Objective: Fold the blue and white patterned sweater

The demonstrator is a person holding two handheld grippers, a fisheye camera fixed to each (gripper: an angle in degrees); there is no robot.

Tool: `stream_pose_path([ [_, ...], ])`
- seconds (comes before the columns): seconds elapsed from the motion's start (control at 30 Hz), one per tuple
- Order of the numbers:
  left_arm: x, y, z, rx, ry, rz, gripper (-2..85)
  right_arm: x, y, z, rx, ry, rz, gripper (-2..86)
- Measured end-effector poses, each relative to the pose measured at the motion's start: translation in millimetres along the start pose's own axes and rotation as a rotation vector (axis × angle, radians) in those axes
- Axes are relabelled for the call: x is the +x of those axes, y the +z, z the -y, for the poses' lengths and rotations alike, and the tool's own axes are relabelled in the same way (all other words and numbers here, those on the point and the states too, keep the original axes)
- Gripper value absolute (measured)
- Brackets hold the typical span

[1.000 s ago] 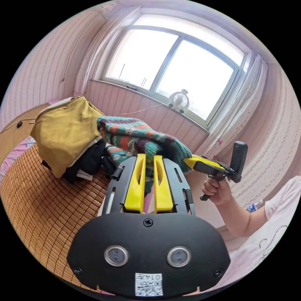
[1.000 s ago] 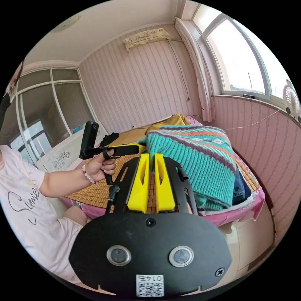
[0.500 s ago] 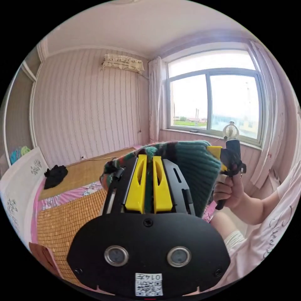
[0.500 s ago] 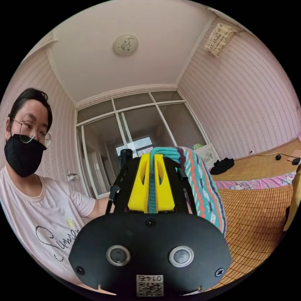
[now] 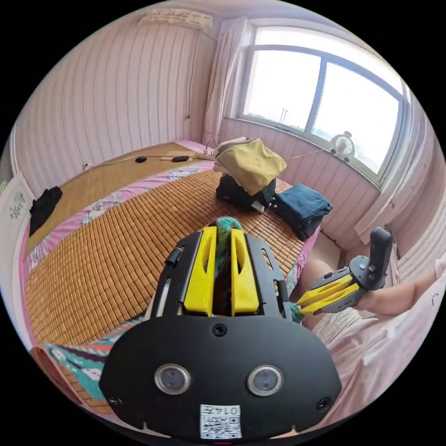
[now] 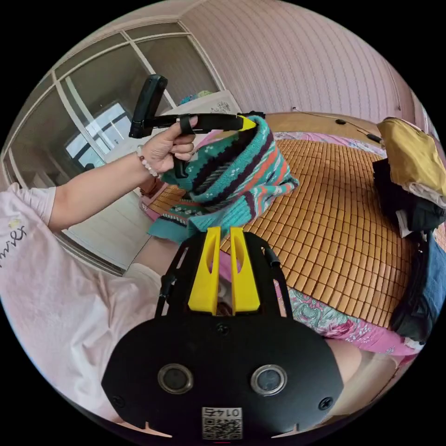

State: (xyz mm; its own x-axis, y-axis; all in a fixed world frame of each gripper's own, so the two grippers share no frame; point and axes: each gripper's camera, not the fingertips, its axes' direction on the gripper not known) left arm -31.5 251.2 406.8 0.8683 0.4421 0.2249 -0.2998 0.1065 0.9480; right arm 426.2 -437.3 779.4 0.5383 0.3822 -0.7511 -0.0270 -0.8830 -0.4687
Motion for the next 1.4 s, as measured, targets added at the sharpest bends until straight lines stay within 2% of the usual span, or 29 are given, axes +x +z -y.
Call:
stream_pose_path([
  [0.1,-21,-15,-69,0.030,-0.094,-0.138,0.6,24,47,-11,-0.099,0.130,0.021,4.5],
  [0.17,-32,-41,-110,0.058,-0.141,-0.127,1.4,29,74,0,-0.123,0.145,0.015,7.5],
  [0.33,-81,-113,-214,-0.006,-0.456,0.214,5.3,38,147,47,-0.288,0.148,-0.065,13.0],
  [0.43,-110,-150,-275,0.007,-0.685,0.385,7.5,45,167,55,-0.264,0.229,-0.055,12.1],
  [0.53,-142,-164,-313,0.001,-0.831,0.372,9.7,34,167,51,-0.202,0.222,-0.161,11.7],
  [0.67,-195,-172,-335,0.128,-0.968,0.222,12.4,36,198,54,-0.268,0.254,-0.206,16.5],
  [0.73,-218,-161,-330,0.088,-0.945,0.173,10.8,44,218,62,-0.293,0.279,-0.155,16.6],
  [0.8,-249,-136,-324,-0.057,-0.918,-0.002,5.5,37,241,80,-0.341,0.196,-0.191,13.7],
  [0.87,-263,-140,-313,-0.092,-0.869,-0.038,4.6,14,252,116,-0.333,0.019,-0.158,8.0],
  [0.93,-272,-155,-291,-0.101,-0.768,-0.038,4.3,1,251,150,-0.319,-0.087,-0.091,7.0],
  [1.0,-289,-184,-248,0.015,-0.677,-0.051,4.5,-2,241,192,-0.251,-0.145,-0.043,6.1],
  [1.03,-295,-193,-238,0.082,-0.691,-0.039,4.6,6,231,225,-0.165,-0.116,-0.018,5.7],
  [1.1,-315,-218,-210,0.342,-0.808,0.011,6.8,28,214,269,0.014,0.008,0.034,4.9],
  [1.13,-319,-221,-204,0.384,-0.812,0.014,7.5,41,205,290,0.106,0.053,0.034,4.6],
  [1.2,-316,-235,-194,0.521,-0.806,0.096,7.9,52,200,311,0.164,0.118,-0.075,5.1],
  [1.23,-312,-239,-193,0.548,-0.793,0.120,7.9,52,199,317,0.182,0.156,-0.126,5.9],
  [1.3,-287,-251,-195,0.576,-0.686,0.215,7.1,39,206,315,0.178,0.090,-0.125,6.9],
  [1.4,-259,-238,-207,0.461,-0.575,0.289,6.3,6,247,295,0.075,-0.047,-0.184,7.9],
])
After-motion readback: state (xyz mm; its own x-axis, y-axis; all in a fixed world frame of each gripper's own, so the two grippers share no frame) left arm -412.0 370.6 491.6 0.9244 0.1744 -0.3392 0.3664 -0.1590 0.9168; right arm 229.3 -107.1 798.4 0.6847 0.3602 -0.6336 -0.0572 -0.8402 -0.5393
